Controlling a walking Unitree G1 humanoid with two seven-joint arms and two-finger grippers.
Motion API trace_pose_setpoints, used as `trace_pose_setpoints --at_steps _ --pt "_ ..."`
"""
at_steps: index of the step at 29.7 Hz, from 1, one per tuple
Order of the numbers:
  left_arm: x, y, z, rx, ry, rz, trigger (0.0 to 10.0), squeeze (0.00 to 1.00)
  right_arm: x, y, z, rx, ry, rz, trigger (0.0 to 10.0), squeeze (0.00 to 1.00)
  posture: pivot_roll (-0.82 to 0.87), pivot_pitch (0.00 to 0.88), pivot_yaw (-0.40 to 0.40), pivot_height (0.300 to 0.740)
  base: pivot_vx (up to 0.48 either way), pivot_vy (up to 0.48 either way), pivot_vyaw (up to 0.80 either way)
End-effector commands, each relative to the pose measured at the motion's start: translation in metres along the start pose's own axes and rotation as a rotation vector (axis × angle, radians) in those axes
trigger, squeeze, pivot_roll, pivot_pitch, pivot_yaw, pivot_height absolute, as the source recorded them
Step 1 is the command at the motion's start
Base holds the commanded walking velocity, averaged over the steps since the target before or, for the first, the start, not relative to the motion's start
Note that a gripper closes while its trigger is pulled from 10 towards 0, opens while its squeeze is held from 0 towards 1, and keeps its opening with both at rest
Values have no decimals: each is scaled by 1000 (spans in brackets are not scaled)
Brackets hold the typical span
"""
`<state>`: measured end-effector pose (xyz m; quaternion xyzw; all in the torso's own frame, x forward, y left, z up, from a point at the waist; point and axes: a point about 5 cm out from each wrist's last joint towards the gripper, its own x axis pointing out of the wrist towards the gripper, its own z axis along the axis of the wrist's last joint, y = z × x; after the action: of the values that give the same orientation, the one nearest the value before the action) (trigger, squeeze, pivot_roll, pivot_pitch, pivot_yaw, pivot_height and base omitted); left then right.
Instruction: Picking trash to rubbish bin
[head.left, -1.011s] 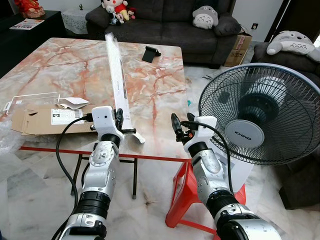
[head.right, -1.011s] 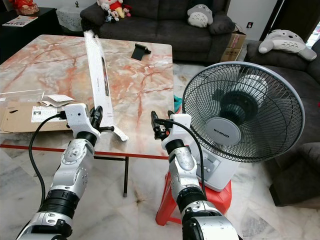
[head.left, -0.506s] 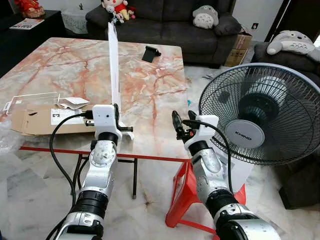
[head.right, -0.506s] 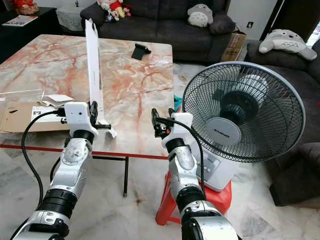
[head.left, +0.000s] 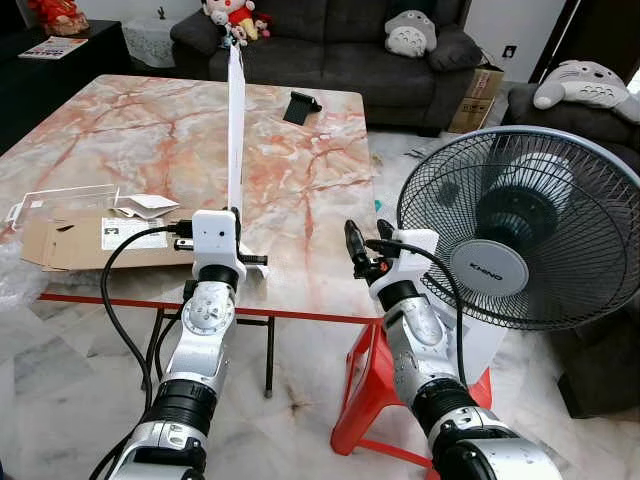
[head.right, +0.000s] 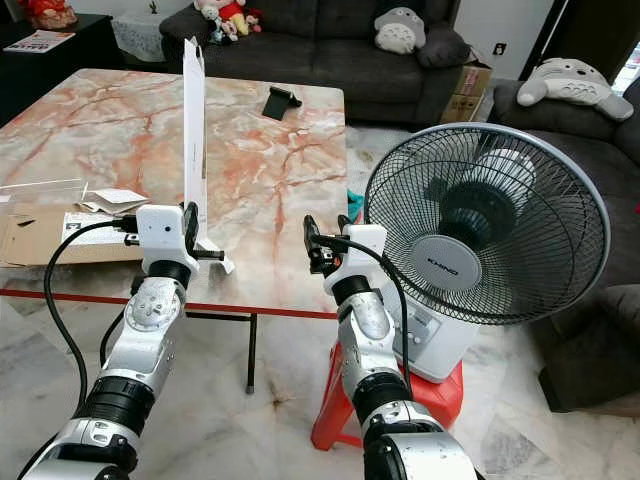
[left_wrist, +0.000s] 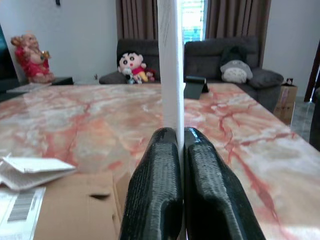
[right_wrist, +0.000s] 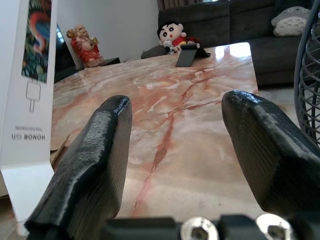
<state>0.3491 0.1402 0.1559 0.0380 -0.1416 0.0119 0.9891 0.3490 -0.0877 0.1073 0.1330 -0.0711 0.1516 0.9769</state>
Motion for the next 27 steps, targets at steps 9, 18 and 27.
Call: trace_pose_setpoints --at_steps 9,18,27 --pt "5 1 6 -20 -34 17 10000 0 5 0 9 -19 -30 13 10000 0 58 10 -57 740 0 0 0" --pt "4 -2 5 -31 -37 3 10000 0 4 -1 7 -18 -28 8 10000 0 58 10 -56 740 -127 0 0" --pt "3 -3 4 -40 -32 -6 10000 0 4 -1 7 -17 -24 6 10000 0 62 9 -56 740 -308 0 0"
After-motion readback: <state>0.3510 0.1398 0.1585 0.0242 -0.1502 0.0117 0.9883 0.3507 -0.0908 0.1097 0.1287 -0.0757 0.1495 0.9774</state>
